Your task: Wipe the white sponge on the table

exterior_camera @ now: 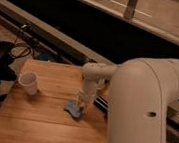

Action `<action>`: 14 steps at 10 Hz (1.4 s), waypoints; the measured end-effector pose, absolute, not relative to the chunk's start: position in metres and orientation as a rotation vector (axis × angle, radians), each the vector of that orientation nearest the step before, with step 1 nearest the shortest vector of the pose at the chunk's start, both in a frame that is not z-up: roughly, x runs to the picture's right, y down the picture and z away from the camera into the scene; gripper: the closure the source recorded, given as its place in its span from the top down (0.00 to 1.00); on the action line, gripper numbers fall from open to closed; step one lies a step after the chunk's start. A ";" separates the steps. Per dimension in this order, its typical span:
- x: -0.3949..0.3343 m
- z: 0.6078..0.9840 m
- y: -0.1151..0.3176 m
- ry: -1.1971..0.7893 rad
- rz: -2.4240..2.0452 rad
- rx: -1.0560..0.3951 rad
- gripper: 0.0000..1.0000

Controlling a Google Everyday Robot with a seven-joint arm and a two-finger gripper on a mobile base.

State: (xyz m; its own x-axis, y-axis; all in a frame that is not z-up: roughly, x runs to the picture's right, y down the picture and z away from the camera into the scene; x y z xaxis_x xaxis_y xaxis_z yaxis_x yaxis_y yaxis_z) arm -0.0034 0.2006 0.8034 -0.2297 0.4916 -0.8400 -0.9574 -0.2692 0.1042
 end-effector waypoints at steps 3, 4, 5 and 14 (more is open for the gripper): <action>-0.019 0.786 0.201 0.713 1.654 -0.901 0.00; -0.033 0.777 0.205 0.688 1.619 -0.929 0.00; -0.051 0.767 0.211 0.657 1.581 -0.963 0.00; -0.046 0.739 0.286 0.789 1.467 -1.020 0.00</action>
